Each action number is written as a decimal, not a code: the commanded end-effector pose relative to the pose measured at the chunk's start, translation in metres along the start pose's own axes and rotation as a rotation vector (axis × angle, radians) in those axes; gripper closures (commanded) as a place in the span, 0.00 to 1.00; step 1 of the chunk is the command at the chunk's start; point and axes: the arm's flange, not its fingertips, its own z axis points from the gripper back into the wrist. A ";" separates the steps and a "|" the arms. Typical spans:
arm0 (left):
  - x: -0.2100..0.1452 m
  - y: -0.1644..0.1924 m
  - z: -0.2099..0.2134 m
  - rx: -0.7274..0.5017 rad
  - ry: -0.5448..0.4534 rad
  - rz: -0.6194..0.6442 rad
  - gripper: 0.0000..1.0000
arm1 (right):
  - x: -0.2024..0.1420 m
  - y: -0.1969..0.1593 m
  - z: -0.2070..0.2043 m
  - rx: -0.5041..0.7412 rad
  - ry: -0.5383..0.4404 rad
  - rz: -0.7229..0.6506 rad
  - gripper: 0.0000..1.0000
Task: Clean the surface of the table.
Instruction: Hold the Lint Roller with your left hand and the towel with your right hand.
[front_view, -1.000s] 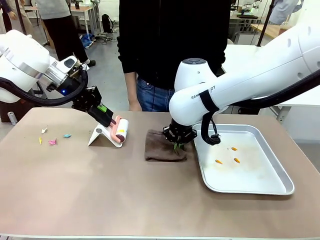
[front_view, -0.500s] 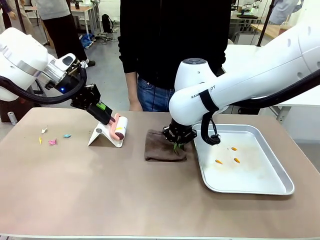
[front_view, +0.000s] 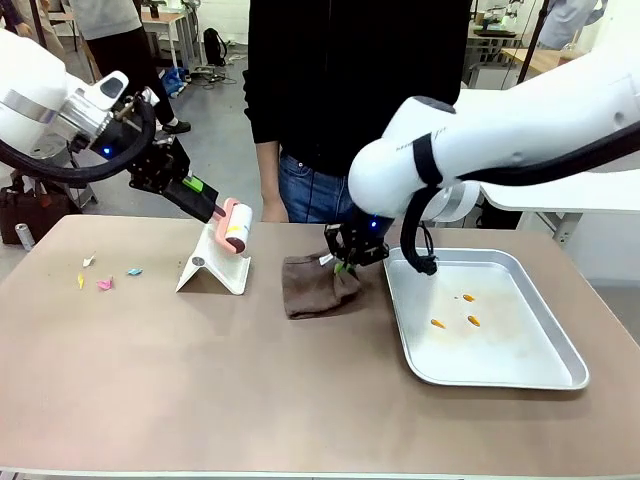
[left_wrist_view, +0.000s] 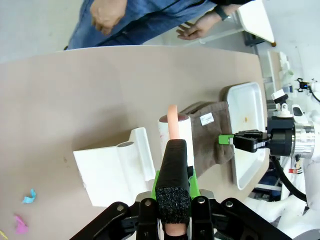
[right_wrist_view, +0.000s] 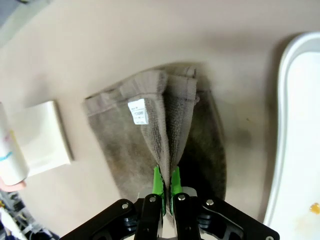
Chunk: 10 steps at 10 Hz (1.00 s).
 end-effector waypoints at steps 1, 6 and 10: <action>-0.004 -0.002 0.010 -0.058 -0.027 -0.024 1.00 | -0.010 -0.032 0.016 0.142 0.006 0.017 1.00; -0.001 -0.003 0.037 -0.078 -0.050 0.014 1.00 | -0.006 -0.048 0.019 0.316 0.073 0.040 1.00; 0.008 0.008 0.076 -0.102 -0.083 0.124 1.00 | -0.002 -0.079 0.048 0.730 0.049 0.089 1.00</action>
